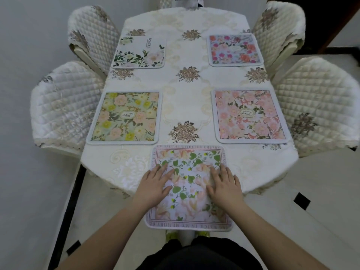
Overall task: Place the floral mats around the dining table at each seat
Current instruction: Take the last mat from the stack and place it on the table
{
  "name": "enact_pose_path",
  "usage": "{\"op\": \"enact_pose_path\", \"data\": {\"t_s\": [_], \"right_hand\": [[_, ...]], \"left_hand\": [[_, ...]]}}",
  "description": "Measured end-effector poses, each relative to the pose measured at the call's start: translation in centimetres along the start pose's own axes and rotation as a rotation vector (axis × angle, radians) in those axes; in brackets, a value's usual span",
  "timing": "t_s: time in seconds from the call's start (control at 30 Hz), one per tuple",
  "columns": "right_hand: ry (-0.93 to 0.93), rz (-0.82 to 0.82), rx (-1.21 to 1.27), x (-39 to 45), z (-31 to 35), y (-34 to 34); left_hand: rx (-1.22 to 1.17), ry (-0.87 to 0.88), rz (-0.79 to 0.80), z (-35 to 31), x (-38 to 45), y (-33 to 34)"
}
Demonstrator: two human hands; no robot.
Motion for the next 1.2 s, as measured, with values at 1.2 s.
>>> {"op": "enact_pose_path", "data": {"t_s": [1.2], "right_hand": [[0.209,-0.196,1.011,-5.9,0.1,-2.7]], "left_hand": [[-1.082,-0.152,-0.243,-0.1,-3.3,-4.1]]}}
Point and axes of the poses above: each hand's wrist, its own x-axis towards the middle knuckle, its own y-axis out of the palm, z = x × y, the point moved 1 cm from there along x, towards the middle knuckle, and after that the axes turned 2 degrees about z, right-handed, at the moved point
